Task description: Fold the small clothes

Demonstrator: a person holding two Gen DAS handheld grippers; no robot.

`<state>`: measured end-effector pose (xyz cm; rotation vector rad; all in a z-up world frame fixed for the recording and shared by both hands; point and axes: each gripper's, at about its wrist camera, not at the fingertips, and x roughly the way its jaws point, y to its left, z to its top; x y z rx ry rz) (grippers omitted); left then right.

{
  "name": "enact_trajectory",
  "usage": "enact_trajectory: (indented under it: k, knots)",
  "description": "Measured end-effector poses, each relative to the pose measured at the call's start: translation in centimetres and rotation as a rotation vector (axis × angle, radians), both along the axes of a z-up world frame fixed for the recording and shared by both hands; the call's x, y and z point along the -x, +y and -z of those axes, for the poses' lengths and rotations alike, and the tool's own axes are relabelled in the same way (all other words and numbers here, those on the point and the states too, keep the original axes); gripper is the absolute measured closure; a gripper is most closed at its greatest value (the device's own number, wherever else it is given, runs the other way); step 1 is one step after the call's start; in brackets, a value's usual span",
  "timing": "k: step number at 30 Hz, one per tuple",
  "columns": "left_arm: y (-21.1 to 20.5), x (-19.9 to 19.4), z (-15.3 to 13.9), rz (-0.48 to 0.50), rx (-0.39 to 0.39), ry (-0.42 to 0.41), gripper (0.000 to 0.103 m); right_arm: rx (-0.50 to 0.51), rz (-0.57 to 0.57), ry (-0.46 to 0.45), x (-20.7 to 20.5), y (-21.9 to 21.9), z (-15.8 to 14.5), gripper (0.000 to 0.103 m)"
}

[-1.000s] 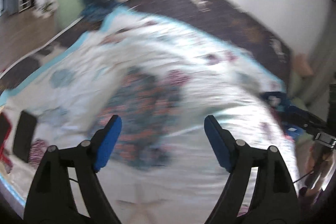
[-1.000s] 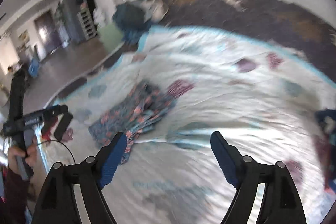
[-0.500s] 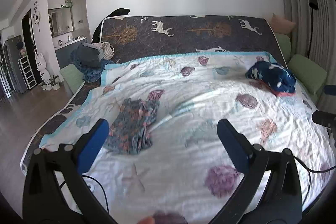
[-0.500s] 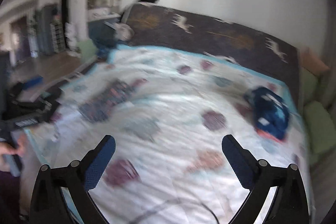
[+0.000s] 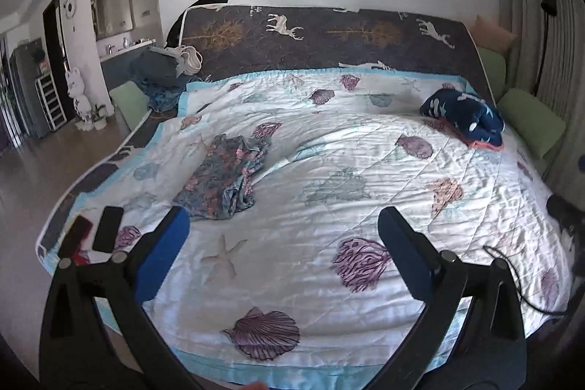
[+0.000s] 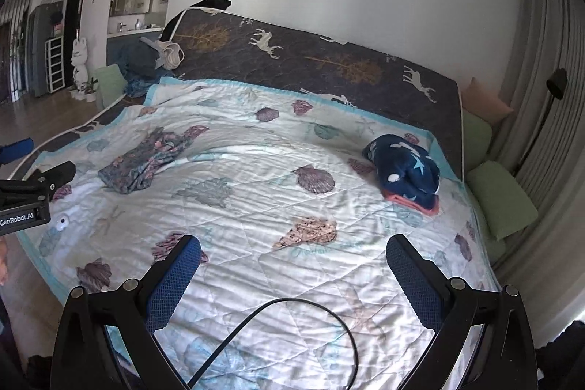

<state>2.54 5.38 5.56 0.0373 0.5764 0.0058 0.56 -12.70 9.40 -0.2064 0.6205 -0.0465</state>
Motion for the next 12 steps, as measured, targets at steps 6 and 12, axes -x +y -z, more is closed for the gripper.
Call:
enact_trajectory:
  k: [6, 12]
  knots:
    - [1.2, 0.7, -0.1, -0.043, 0.043, -0.019, 0.001, -0.012, 0.010, 0.014, 0.2, 0.1, 0.6, 0.000]
    - [1.9, 1.5, -1.1, -0.041, 0.066, -0.089, 0.001, -0.010, 0.016, 0.027, 0.0, 0.2, 0.8, 0.000]
